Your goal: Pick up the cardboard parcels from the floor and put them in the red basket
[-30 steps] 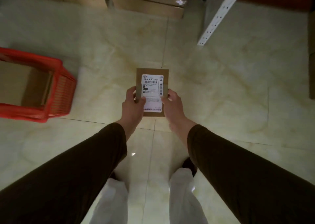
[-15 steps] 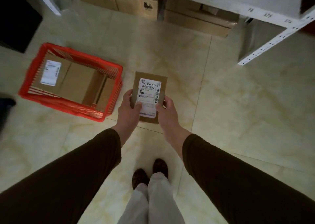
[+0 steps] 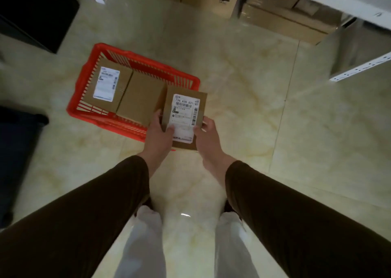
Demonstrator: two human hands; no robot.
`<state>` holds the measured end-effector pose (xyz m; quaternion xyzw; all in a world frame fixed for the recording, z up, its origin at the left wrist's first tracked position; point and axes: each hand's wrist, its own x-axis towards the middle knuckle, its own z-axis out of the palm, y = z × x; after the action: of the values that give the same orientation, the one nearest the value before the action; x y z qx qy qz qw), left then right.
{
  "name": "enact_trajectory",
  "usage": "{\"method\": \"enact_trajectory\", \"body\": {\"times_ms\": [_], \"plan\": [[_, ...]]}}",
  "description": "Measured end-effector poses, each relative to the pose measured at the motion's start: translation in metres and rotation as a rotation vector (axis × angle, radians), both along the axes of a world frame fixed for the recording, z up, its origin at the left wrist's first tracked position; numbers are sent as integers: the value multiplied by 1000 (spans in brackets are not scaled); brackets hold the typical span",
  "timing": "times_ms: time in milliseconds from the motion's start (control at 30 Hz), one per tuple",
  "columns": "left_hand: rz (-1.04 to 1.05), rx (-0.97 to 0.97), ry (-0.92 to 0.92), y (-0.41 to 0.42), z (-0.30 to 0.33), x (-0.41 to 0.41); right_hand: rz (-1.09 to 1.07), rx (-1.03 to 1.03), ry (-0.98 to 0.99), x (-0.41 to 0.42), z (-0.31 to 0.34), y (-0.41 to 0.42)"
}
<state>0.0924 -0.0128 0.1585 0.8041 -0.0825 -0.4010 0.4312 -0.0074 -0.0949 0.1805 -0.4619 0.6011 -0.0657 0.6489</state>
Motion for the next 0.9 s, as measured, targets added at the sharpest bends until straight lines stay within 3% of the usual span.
{"method": "enact_trajectory", "body": {"times_ms": [267,633,767,900], "plan": [[-98,118,-4,46,-13,87,-38,110,-59,80,-15,46],[-278,209,88,36,-19,173,99,89,31,136,-21,26],[-448,261,-24,33,-66,221,-108,193,15,140,-25,25],[-527,220,-68,7,-31,232,-344,216,28,143,-32,35]]}}
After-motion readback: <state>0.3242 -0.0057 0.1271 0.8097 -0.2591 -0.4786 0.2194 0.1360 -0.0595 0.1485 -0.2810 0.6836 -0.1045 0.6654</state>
